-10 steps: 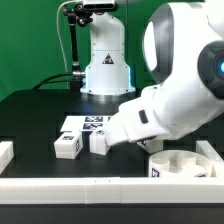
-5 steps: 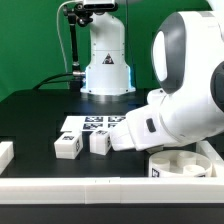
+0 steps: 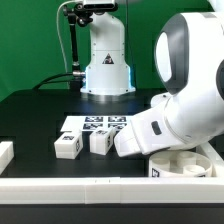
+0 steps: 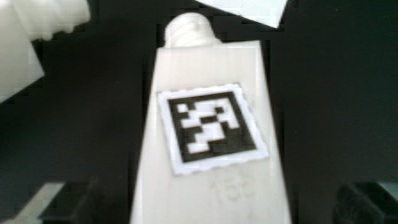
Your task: Assemble stool
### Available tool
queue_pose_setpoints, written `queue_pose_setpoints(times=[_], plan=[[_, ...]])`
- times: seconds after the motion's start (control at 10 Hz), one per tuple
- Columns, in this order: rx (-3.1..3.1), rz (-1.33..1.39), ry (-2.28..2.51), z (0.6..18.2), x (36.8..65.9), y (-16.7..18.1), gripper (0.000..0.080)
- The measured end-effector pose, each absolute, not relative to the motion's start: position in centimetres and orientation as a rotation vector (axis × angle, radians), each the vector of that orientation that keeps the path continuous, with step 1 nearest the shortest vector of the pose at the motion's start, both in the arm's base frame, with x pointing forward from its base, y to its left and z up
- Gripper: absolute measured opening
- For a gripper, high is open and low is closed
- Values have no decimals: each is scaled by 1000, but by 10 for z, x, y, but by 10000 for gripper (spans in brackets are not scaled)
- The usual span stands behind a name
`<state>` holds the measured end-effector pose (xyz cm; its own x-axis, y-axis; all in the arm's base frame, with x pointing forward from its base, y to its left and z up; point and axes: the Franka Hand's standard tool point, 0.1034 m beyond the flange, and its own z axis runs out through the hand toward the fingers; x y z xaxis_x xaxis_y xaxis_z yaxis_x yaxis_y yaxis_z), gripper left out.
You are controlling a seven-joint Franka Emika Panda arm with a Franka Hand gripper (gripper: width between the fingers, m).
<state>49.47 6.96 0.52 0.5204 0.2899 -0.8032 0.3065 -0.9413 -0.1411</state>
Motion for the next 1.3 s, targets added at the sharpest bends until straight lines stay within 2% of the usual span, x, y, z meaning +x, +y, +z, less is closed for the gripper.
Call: queue_pose_setpoints(times=[0.2,0.3,0.4,0.5,0.9,1.1,1.3], plan=[[2719,-1442,534,4,493,68,637],[2718,-1444,533,3,493,67,463],[2718,-1445,532,3,492,66,463],[2717,-1447,531,3,492,66,325],[2730,-1460,516,8,493,66,325],[2717,-1520,493,31,497,62,326],[2770,-1508,520,61,506,58,327]])
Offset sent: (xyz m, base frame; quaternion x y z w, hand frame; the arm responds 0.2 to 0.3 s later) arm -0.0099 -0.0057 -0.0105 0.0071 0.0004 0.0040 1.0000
